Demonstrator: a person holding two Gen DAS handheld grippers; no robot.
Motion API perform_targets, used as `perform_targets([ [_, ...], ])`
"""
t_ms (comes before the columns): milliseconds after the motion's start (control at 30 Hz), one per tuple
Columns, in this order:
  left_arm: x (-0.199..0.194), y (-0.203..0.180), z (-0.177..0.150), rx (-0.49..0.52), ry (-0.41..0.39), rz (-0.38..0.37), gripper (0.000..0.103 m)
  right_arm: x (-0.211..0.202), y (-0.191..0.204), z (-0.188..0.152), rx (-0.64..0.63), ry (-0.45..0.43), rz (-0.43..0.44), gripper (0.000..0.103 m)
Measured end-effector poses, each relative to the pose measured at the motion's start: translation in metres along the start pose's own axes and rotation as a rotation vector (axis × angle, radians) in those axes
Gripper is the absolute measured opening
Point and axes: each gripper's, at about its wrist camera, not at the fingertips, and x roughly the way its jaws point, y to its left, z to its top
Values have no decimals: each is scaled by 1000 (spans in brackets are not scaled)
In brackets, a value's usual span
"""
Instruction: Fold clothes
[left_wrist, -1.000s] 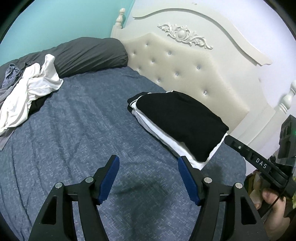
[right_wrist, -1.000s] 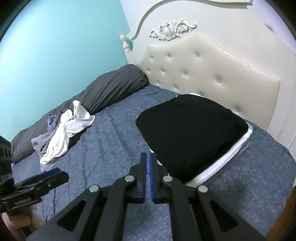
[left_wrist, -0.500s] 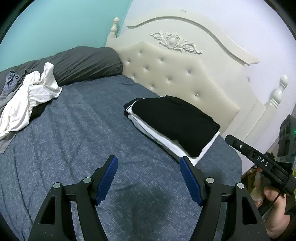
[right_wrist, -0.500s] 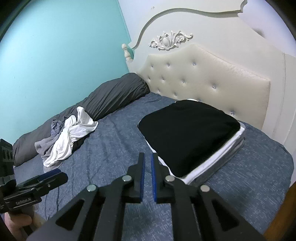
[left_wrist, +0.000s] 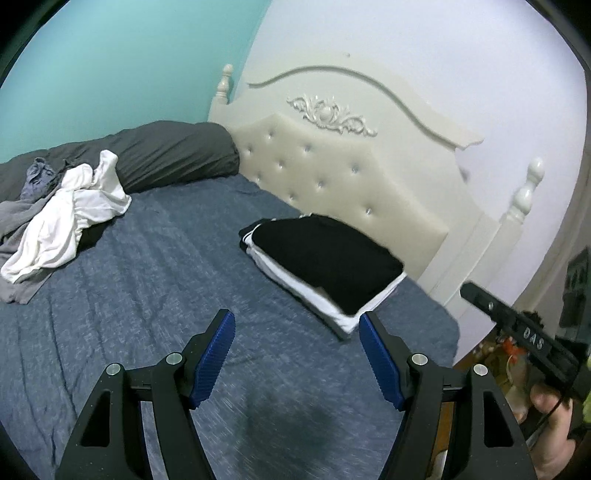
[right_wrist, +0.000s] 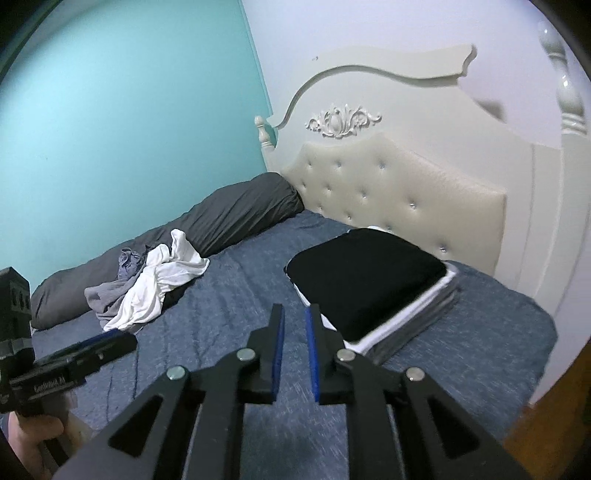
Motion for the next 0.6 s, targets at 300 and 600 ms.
perform_targets([
  [300,-73,-46,9,61,-54,9,79,-75,8,5,13,-15,5,23],
  [600,-117,-74,0,84,-80,10,81,-117,18,-3,6,-9,5,27],
])
